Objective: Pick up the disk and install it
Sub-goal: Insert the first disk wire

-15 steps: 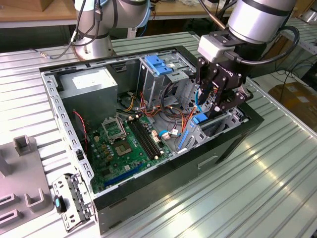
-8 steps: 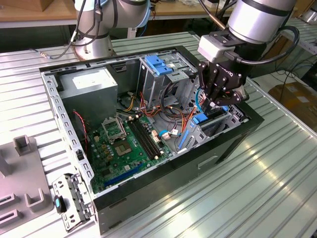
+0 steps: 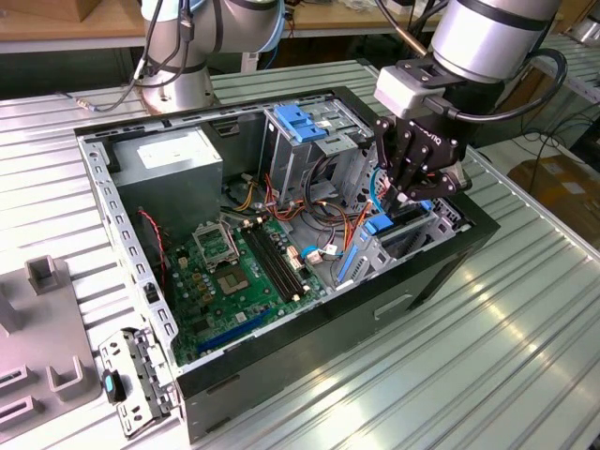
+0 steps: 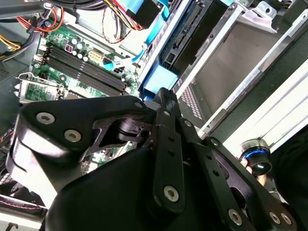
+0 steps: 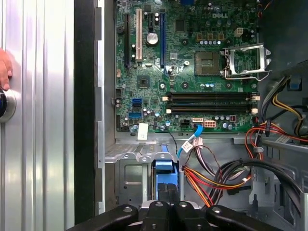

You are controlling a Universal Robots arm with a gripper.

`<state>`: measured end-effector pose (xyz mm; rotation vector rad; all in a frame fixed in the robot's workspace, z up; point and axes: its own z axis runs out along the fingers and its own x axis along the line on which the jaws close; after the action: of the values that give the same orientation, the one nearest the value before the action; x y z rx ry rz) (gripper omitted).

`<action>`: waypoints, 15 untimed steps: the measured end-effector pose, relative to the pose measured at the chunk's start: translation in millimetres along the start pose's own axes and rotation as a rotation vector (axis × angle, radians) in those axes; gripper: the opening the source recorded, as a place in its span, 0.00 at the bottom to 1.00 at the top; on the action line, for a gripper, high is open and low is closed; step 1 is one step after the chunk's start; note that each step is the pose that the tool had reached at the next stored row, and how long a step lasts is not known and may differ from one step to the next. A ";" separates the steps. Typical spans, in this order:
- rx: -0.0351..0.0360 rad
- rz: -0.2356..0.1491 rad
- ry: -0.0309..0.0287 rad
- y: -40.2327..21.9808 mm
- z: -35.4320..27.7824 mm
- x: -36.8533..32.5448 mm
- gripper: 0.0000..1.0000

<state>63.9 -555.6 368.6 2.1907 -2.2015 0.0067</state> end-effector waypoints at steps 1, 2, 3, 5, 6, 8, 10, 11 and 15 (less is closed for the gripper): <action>0.0000 0.000 0.0003 0.0 0.0 0.0 0.11; 0.0000 0.000 0.0006 0.0 0.0 0.0 0.11; 0.0000 0.000 0.0007 0.0 0.0 0.0 0.11; 0.0000 0.000 0.0009 0.0 0.0 0.0 0.11; 0.0000 0.000 0.0009 0.0 0.0 0.0 0.11; 0.0001 0.000 0.0010 -0.3 0.0 0.0 0.11; 0.0001 0.000 0.0011 -5.5 0.1 0.0 0.11; 0.0000 0.000 0.0010 -9.9 0.1 0.0 0.11; 0.0000 0.000 0.0010 -26.3 0.2 -0.1 0.11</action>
<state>90.2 -555.6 367.8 2.1902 -2.2010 0.0078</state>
